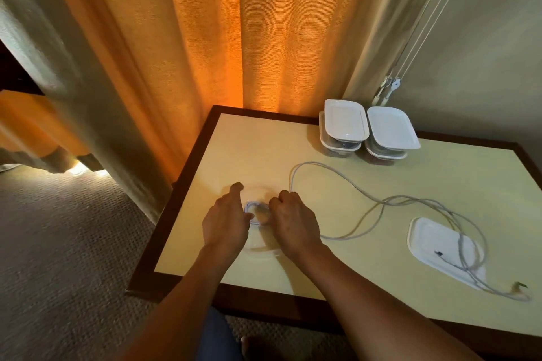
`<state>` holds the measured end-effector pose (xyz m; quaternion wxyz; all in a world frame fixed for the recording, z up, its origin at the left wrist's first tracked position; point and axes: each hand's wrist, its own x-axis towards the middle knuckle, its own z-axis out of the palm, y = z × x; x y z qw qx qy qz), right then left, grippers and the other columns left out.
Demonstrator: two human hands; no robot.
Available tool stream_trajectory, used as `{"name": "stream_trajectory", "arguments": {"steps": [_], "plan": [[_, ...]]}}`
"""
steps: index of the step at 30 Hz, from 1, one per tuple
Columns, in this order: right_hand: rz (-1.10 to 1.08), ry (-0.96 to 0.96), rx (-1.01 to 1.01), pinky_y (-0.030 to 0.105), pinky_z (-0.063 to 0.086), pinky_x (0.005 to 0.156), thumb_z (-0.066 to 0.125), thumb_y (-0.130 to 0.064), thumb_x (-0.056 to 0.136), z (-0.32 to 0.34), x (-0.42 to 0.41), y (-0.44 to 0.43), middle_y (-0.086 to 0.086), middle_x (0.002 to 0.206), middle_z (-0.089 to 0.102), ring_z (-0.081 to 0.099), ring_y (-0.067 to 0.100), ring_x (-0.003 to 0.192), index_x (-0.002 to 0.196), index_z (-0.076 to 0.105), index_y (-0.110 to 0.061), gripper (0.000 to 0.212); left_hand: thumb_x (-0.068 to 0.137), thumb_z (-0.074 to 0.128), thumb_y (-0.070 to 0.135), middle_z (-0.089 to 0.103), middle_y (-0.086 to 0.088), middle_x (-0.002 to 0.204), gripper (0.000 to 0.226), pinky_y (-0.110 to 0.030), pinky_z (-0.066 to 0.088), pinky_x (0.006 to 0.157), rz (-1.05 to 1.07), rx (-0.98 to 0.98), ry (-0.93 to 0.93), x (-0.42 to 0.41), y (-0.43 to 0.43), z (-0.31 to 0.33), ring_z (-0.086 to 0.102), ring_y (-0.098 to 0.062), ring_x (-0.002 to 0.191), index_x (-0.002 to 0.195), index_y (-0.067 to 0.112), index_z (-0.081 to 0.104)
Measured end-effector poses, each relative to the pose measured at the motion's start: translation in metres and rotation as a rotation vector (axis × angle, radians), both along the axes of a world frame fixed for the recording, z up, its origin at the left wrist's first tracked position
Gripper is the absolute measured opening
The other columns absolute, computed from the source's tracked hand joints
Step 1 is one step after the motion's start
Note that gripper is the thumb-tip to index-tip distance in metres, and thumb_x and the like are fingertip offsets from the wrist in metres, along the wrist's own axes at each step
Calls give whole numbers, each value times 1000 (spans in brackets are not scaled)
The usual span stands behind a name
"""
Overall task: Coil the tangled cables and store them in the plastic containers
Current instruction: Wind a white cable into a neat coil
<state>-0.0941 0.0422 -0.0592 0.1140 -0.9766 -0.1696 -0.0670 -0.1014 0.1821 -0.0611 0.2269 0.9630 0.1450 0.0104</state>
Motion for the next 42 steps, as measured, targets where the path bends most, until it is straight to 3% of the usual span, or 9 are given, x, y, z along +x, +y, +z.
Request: {"name": "stream_trajectory", "arguments": {"steps": [4, 8, 12, 18, 22, 26, 32, 38, 42], "plan": [[-49, 14, 88, 29, 37, 55, 65, -15, 94, -4, -3, -2, 8, 103, 58, 61, 25, 84, 107, 65, -12, 13, 91, 76, 34, 68, -1, 125, 64, -37, 59, 86, -31, -11, 3, -2, -1, 0, 68, -22, 106, 143, 31, 39], [44, 56, 215, 33, 52, 68, 64, -18, 95, 1, -6, -20, 7, 130, 49, 62, 25, 101, 124, 61, -18, 29, 98, 63, 45, 68, 0, 125, 46, -39, 59, 89, 4, -149, 18, -5, 4, -1, 67, -23, 105, 139, 32, 45], [-2, -6, 312, 38, 56, 76, 73, -15, 87, 13, -8, -60, 3, 121, 57, 62, 23, 101, 119, 68, -17, 33, 101, 62, 35, 60, -6, 127, 35, -29, 50, 84, 106, -267, -117, -14, 11, 3, 63, -19, 103, 134, 24, 58], [-2, 187, -245, 42, 34, 105, 52, -29, 96, 2, -25, -133, -1, 120, 63, 56, 23, 116, 122, 65, -25, 30, 97, 66, 9, 58, -3, 123, 24, -5, 39, 67, 39, -272, -336, -47, 0, 14, 57, -6, 88, 118, 19, 68], [9, 221, -250, 37, 39, 96, 44, -17, 102, 7, -27, -158, -1, 114, 63, 61, 22, 103, 122, 68, -27, 33, 92, 72, 6, 58, 6, 119, 24, -4, 45, 78, -152, -249, -378, -56, -28, 25, 58, -1, 96, 109, 22, 71], [34, -47, 76, 38, 45, 82, 68, -20, 95, 51, -17, -175, -1, 90, 65, 64, 26, 84, 103, 80, -24, 15, 89, 77, 15, 55, 5, 137, 39, -35, 54, 101, -413, -139, -401, -47, -59, 52, 57, -14, 118, 126, 23, 65], [186, -518, 303, 35, 47, 71, 80, -4, 84, 179, -3, -214, 3, 88, 66, 61, 25, 79, 96, 80, -11, 14, 93, 73, 36, 40, 6, 159, 74, -38, 23, 122, -557, -18, -454, -13, -123, 145, 31, -14, 142, 155, 27, 33], [201, -848, 352, 37, 52, 70, 77, -8, 91, 316, -17, -270, 11, 89, 67, 63, 28, 78, 98, 79, -3, 9, 104, 54, 12, 69, 2, 109, 18, -34, 47, 92, -429, -399, -613, 29, -173, 220, 64, -24, 104, 121, 14, 58], [142, -965, 292, 35, 52, 71, 76, -11, 92, 375, -23, -311, 13, 89, 68, 63, 27, 78, 98, 80, -3, 11, 105, 47, 14, 73, 6, 80, 24, -28, 46, 77, -359, -661, -480, 47, -186, 241, 69, -18, 86, 90, 15, 65]]}}
